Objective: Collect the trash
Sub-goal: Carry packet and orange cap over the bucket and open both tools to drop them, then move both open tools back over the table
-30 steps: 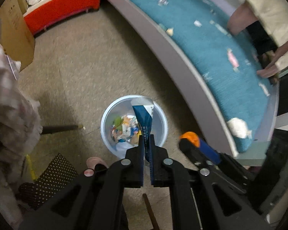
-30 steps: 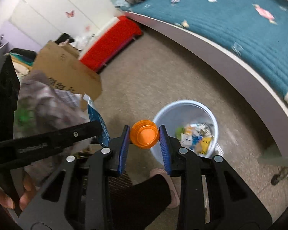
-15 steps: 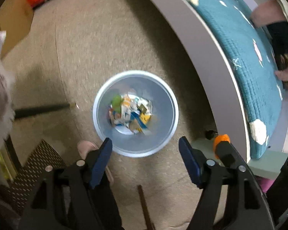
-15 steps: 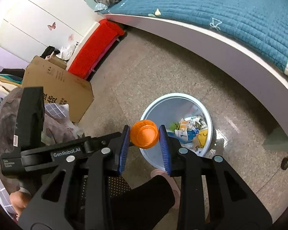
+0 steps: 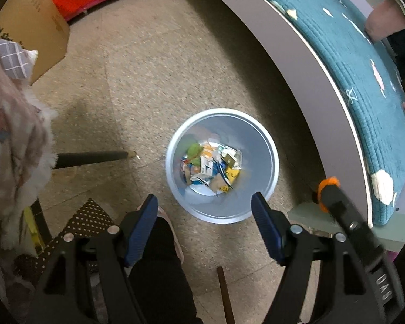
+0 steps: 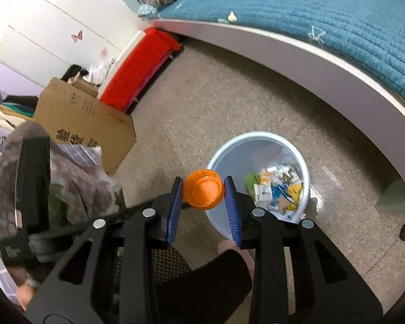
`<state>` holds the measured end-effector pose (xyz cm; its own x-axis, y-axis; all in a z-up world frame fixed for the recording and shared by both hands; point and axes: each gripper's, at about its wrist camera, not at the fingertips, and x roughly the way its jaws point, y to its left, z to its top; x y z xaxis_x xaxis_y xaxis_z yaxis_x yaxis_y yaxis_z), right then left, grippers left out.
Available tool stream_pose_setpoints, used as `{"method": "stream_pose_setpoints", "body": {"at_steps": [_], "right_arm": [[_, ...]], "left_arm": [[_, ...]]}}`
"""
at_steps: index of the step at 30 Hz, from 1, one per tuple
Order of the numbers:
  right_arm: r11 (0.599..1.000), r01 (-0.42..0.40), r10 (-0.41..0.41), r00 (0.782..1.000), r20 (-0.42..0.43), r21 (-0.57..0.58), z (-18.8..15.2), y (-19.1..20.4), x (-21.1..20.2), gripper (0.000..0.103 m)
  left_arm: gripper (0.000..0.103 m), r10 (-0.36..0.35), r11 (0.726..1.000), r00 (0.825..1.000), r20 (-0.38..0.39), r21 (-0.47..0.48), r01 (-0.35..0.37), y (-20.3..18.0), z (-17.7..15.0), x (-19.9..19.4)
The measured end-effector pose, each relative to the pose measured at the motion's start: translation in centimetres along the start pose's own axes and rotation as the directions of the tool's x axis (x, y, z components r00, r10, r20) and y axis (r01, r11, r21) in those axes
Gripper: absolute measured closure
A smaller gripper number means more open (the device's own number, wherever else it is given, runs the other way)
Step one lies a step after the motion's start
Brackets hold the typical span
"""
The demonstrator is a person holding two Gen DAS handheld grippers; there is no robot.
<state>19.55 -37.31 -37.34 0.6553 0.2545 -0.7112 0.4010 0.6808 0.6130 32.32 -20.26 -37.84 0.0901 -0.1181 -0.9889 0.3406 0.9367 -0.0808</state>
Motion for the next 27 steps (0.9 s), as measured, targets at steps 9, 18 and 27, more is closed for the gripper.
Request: {"method": "stream_pose_setpoints", "body": {"at_steps": [9, 18, 27], "right_arm": [[0.998, 0.064, -0.063, 0.996, 0.066, -0.008, 0.6, 0.5, -3.0, 0.041], [0.996, 0.034, -0.015, 0.975, 0.223, -0.080, 1.2, 2.8, -13.2, 0.041], [0.968, -0.080, 0.155, 0.936, 0.317, -0.237, -0.2, 11.3, -20.7, 0.038]], "left_arm": [[0.031, -0.029, 1.000, 1.000, 0.003, 0.006, 0.029, -1.2, -1.7, -1.4], [0.031, -0.154, 0.987, 0.969, 0.191, 0.069, 0.144, -4.2, -3.8, -11.2], [0.031, -0.143, 0.982, 0.869, 0.474, 0.178, 0.065, -2.3, -7.4, -25.6]]}}
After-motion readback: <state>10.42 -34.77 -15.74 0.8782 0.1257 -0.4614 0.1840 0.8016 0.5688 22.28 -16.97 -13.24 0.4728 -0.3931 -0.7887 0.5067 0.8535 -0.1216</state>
